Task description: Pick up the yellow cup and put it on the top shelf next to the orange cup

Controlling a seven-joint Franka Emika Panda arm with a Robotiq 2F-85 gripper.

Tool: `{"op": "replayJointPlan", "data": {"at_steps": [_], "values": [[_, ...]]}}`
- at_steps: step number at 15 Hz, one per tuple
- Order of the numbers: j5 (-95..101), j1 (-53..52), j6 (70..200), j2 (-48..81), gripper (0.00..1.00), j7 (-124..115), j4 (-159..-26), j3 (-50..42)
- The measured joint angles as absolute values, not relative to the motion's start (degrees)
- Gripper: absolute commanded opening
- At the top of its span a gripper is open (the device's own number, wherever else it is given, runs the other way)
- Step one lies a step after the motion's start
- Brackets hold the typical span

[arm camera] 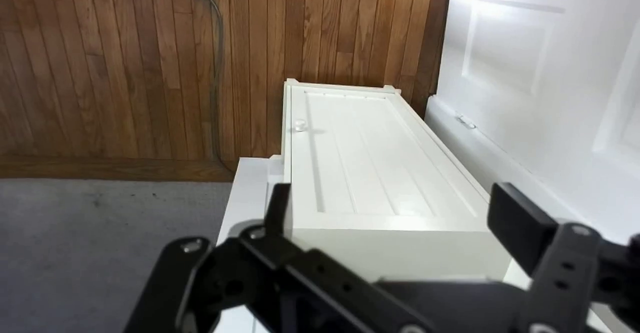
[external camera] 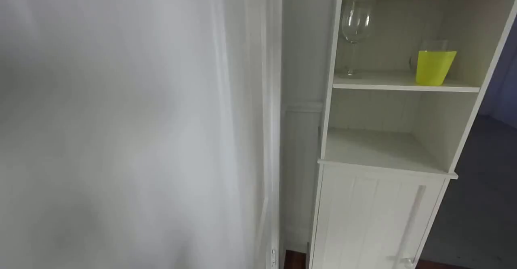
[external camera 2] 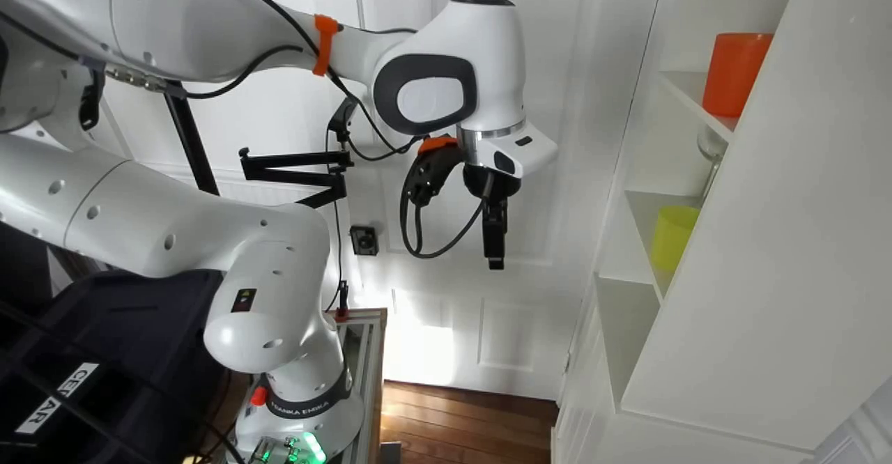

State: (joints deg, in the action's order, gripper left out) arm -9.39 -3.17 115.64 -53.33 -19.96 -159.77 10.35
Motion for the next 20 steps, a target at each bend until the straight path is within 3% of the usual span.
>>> {"op": "replayJointPlan", "data": {"at_steps": [3,9,20], "values": [[-12.59,-3.14,119.63,-51.91,1.0,-20.4,-159.56,9.84],[-17.55,-3.08,142.31,-43.69,1.0,-22.64,-158.83,9.75],[-17.49,-3.1,143.09,-42.56,1.0,-22.57,-158.58,9.74]]}}
